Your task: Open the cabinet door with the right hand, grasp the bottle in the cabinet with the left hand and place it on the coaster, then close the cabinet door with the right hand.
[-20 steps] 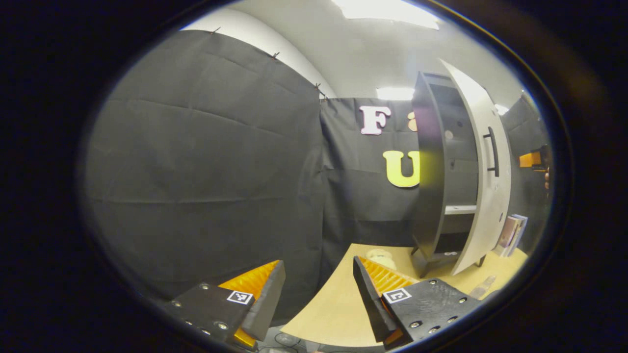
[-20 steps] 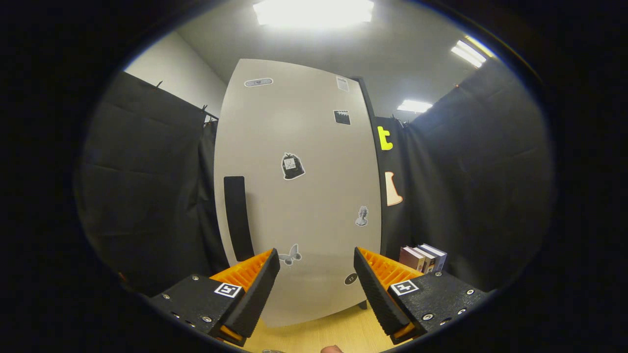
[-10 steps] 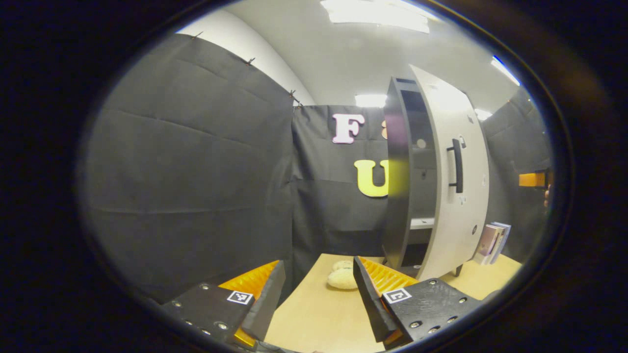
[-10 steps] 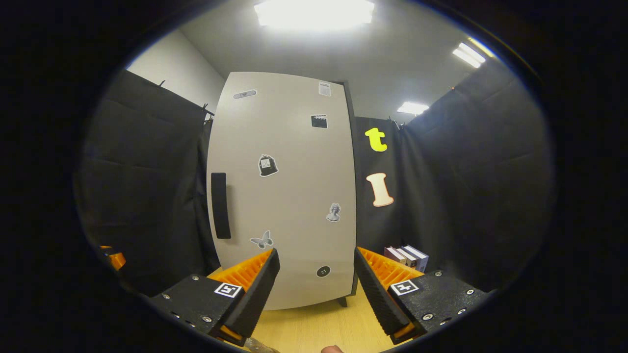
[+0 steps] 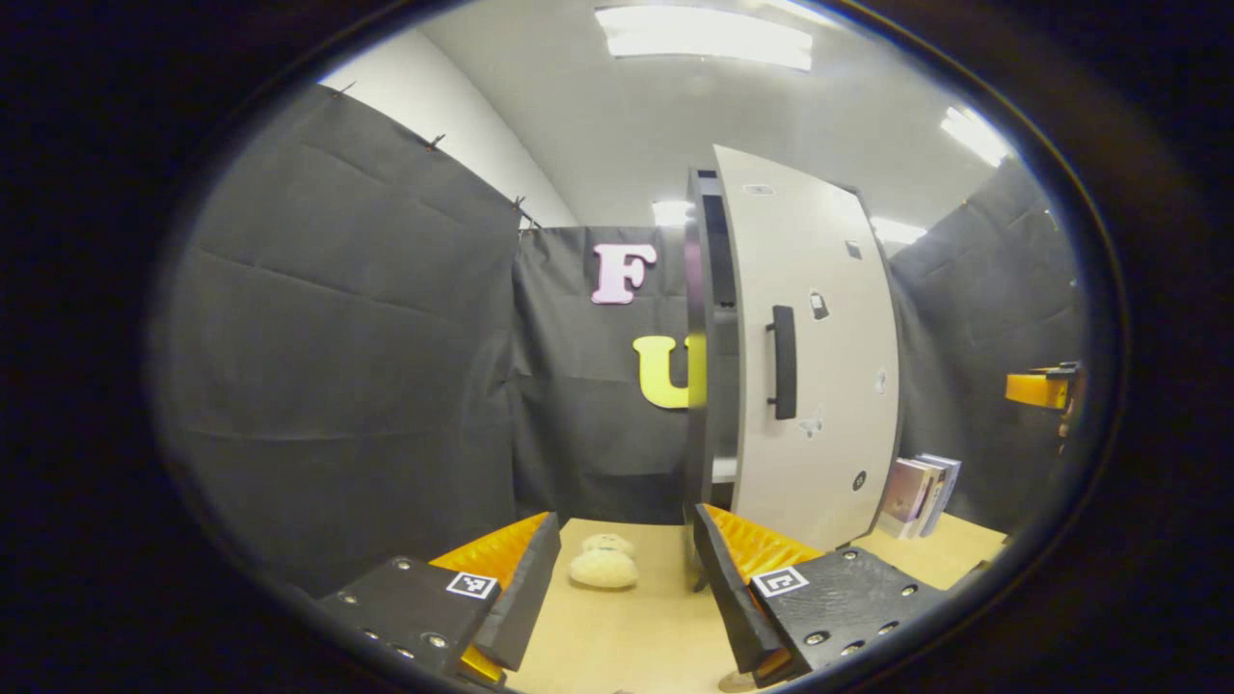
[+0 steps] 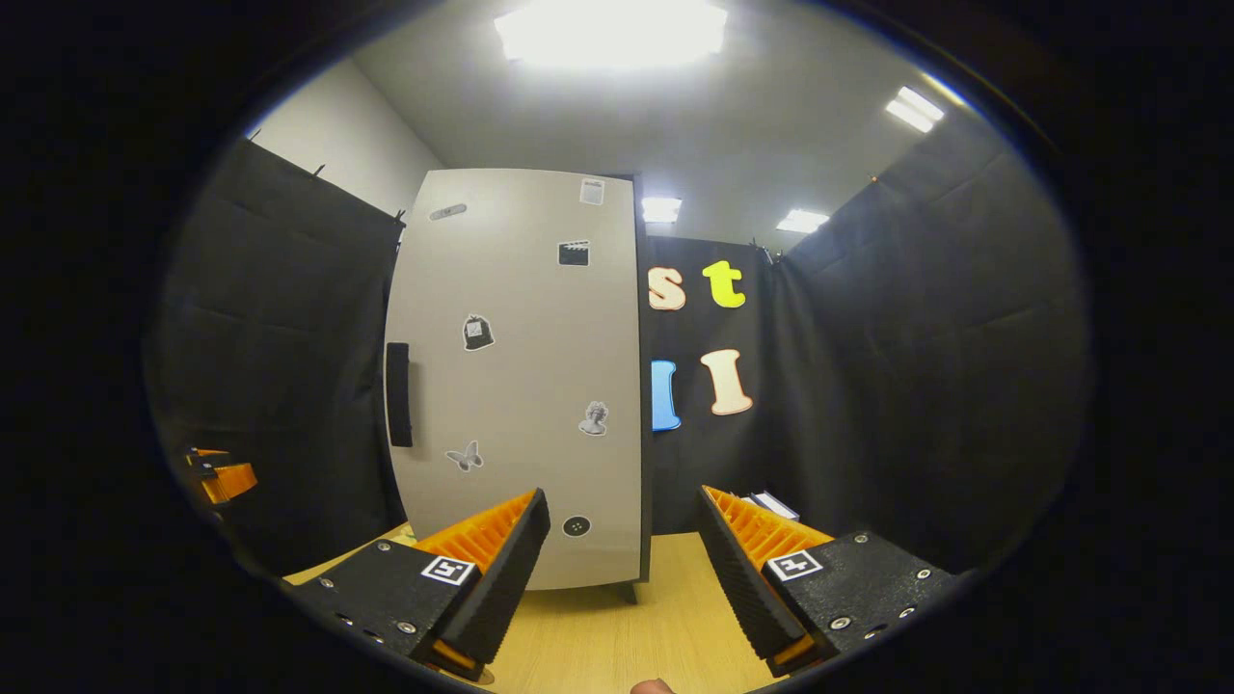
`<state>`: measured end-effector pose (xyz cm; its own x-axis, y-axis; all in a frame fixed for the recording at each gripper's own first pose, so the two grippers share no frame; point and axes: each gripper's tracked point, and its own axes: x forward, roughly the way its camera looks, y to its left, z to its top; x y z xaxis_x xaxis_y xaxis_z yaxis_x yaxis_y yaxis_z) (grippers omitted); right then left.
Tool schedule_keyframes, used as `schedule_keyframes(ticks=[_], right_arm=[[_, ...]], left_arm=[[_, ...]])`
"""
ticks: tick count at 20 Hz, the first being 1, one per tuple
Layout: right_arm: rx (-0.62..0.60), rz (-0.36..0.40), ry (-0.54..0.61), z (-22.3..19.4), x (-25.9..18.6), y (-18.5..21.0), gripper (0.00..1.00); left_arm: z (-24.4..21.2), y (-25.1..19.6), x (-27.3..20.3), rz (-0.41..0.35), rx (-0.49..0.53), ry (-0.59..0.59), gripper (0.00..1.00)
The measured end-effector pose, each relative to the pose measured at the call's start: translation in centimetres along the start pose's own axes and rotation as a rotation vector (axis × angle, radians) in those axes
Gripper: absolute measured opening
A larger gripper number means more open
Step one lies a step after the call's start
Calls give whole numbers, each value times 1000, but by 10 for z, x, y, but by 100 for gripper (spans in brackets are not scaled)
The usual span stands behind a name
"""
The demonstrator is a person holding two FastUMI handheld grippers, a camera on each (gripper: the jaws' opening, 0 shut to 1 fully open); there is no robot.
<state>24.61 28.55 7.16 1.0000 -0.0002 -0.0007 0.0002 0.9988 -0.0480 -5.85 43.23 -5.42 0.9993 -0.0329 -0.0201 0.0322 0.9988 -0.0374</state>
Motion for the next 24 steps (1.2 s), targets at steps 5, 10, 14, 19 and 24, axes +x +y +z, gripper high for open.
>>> schedule_keyframes(ticks=[5,10,14,19,24], right_arm=[[9,-12,10,-12,-9,-30,94],[35,-22,25,-23,-18,-52,94],[42,-26,33,-29,-22,-61,94],[40,-19,26,-26,-21,-62,94],[37,-12,19,-23,-21,-59,94]], left_arm=[[3,-22,1,-48,0,-10,75],[6,-42,-2,-87,3,-14,85],[8,-44,0,-91,12,-18,80],[8,-41,1,-79,18,-15,80],[9,-37,2,-62,22,-24,75]])
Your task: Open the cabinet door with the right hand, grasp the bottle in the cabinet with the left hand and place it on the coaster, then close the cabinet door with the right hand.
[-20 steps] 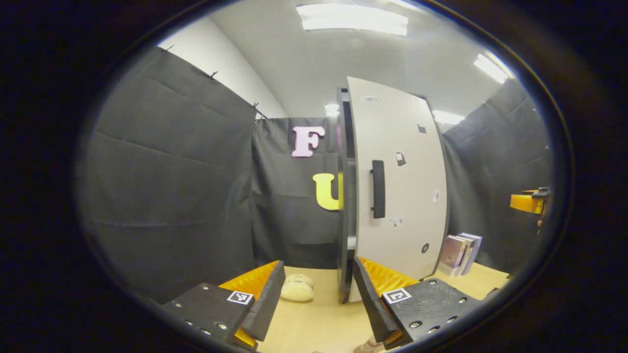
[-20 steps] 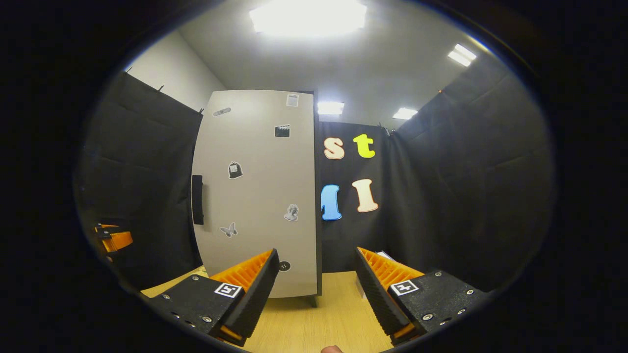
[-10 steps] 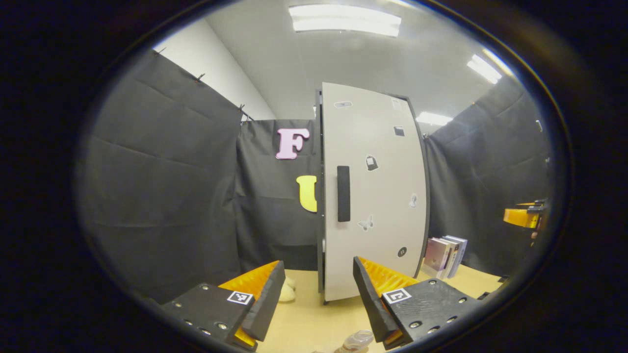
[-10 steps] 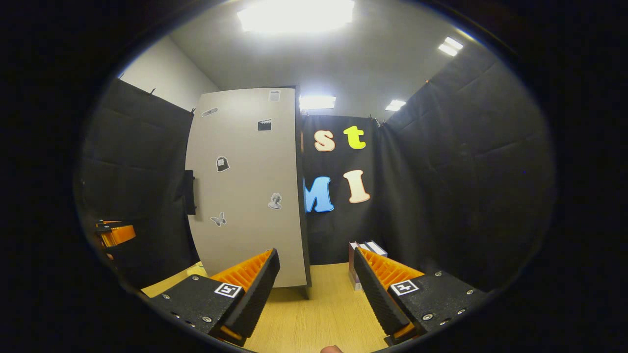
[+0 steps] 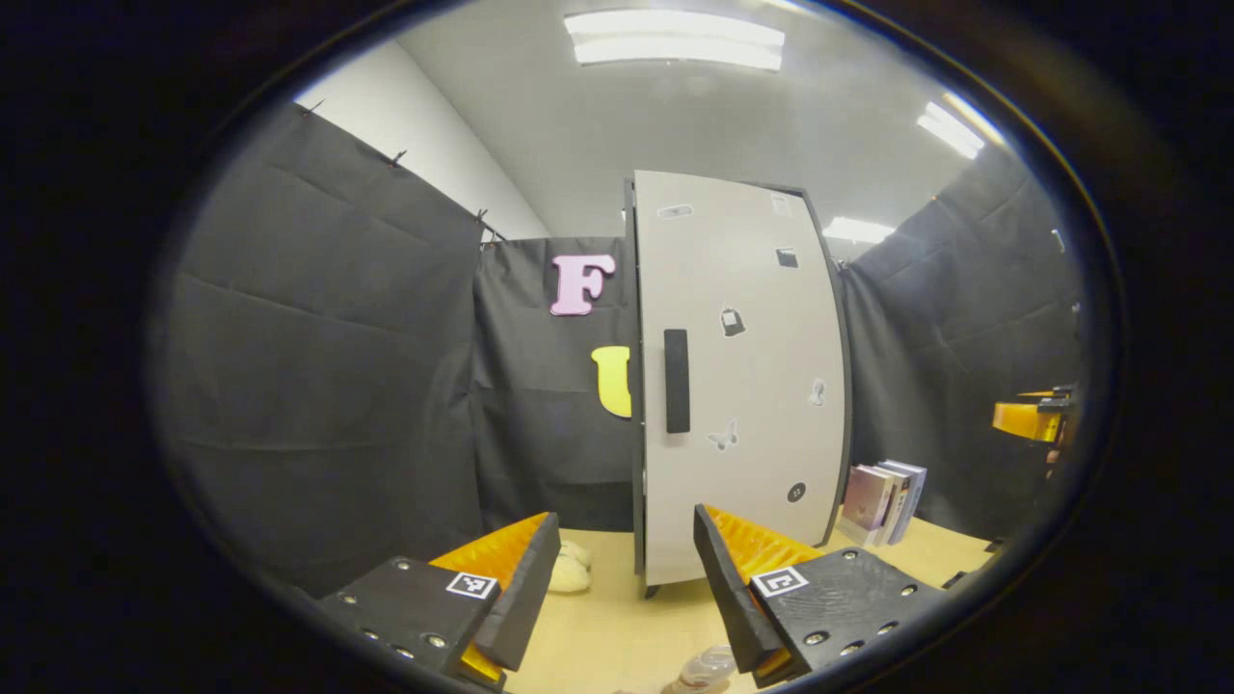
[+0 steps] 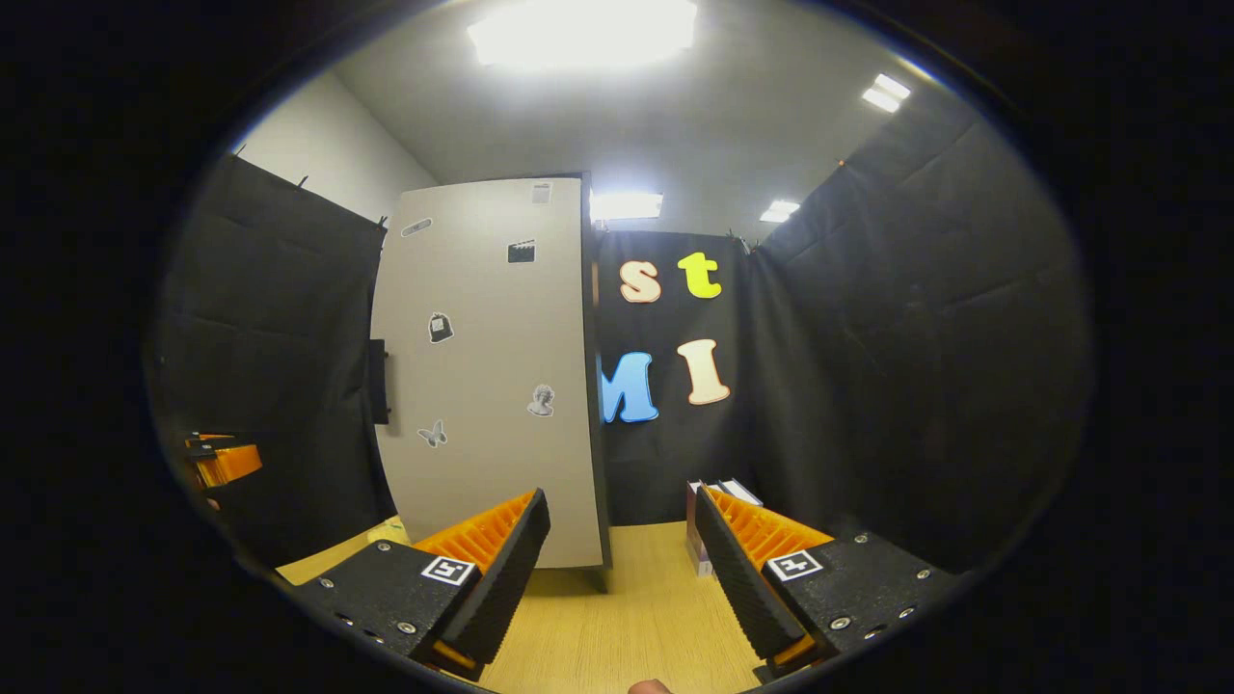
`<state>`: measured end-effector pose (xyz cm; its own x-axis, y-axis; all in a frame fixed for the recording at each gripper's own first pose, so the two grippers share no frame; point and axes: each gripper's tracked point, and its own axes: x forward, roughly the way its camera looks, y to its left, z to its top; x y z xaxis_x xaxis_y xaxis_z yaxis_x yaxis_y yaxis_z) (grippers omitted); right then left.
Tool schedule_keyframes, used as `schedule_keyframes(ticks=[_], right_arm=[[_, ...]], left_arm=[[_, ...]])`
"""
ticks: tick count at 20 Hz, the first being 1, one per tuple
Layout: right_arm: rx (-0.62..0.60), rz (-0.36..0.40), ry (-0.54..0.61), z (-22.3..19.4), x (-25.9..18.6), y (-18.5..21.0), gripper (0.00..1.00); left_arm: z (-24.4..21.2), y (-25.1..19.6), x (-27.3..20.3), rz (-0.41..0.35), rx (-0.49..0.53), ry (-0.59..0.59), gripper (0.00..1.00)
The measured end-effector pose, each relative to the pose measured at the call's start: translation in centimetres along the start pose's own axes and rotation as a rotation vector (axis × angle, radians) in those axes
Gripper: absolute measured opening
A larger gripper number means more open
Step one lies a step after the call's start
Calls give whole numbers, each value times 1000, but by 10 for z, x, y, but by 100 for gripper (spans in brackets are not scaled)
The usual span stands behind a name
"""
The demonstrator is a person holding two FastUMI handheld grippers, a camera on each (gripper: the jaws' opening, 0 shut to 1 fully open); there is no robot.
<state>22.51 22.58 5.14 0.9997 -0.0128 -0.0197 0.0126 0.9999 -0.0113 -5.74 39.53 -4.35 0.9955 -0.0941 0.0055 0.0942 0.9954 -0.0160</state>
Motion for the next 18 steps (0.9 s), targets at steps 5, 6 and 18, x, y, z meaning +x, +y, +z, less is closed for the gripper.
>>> schedule_keyframes(ticks=[5,6,18], right_arm=[[-3,1,5,2,1,4,94],[-4,2,7,3,0,6,94],[2,13,-3,9,-4,17,94]], left_arm=[[-2,2,-1,13,-2,3,75],[-1,2,-1,15,-1,4,76],[-2,3,-5,42,-10,8,80]])
